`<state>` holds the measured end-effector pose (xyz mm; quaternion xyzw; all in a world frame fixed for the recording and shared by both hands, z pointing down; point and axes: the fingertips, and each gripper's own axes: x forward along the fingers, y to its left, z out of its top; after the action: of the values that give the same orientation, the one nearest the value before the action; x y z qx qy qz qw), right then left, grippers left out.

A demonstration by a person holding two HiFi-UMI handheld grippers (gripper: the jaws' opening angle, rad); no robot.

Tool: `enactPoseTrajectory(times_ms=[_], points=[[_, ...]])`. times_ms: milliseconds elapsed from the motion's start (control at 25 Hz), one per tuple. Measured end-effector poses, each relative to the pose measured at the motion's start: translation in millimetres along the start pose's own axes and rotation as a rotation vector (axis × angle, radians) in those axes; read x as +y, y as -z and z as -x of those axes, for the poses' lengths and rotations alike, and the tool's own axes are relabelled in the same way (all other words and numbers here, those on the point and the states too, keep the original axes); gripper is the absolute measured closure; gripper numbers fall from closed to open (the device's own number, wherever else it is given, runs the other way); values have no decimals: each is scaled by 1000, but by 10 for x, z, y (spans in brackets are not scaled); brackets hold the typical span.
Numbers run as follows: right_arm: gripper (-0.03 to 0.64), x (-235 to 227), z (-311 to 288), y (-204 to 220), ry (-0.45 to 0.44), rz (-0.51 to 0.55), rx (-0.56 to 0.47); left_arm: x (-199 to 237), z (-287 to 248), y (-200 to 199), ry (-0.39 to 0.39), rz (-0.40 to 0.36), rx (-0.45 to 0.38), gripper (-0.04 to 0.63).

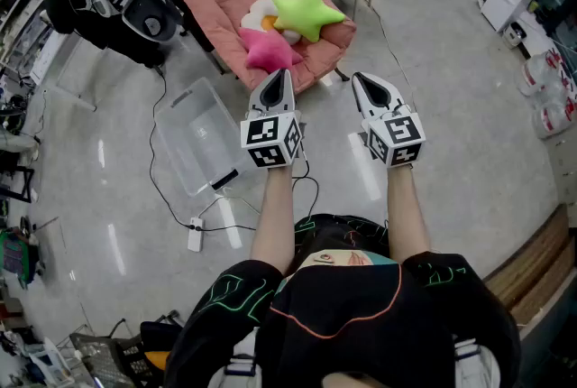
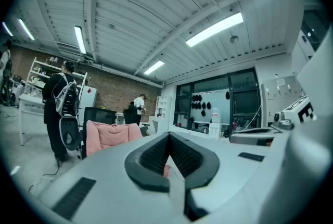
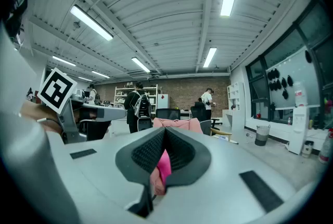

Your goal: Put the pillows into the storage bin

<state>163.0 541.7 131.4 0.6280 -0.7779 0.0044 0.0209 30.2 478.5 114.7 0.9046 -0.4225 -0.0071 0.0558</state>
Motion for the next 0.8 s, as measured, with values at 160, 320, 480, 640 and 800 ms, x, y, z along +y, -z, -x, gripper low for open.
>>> enactPoseTrajectory(times_ms=[160,320,480,640,800], points=[[614,-212,55,-68,39,-58,-19,-136,-52,-44,-1,11,-8,604],[614,-318,31,21,28,-83,9,-74,-34,66,-62,0,24,603],[614,-365,-67,159,19,-137,33,169,57,211,-134,-2,73,601],[614,-282,-293,264,-25,-165,42,456,68,290,-185,4,92,601],[614,-289,-575,385,-55,-181,55,692,-104,416,-205,5,124,601]])
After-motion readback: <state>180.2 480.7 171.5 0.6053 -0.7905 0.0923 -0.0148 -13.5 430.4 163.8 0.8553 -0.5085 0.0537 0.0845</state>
